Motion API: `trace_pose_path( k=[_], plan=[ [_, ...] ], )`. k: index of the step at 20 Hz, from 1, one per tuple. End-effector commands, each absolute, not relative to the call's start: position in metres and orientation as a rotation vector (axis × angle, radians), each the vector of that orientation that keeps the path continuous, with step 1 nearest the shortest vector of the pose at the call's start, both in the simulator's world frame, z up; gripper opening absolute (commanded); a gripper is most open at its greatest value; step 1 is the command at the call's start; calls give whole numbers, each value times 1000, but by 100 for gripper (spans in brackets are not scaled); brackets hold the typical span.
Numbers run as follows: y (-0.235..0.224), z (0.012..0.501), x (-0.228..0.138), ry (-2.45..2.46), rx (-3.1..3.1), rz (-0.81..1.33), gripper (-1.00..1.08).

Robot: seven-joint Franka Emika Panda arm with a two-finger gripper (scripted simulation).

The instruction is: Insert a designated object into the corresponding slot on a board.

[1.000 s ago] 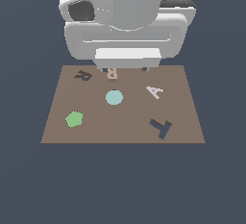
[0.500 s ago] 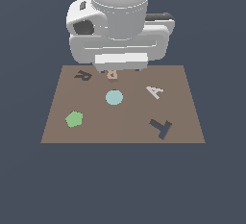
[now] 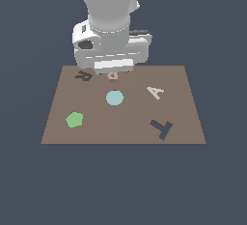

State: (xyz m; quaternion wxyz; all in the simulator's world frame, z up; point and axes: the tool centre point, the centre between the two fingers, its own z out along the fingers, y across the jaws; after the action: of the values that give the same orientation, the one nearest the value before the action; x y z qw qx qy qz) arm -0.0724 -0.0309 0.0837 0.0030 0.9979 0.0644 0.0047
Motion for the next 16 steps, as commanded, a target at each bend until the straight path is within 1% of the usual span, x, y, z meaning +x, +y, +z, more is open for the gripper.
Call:
trace_pose_path(
  k=[1,7,16],
  plan=[
    [-36,71,-82,219,3130,10,100],
    [-43,53,-95,240,3132,1,100],
    [-44,44,-96,241,3132,-1,100]
  ],
)
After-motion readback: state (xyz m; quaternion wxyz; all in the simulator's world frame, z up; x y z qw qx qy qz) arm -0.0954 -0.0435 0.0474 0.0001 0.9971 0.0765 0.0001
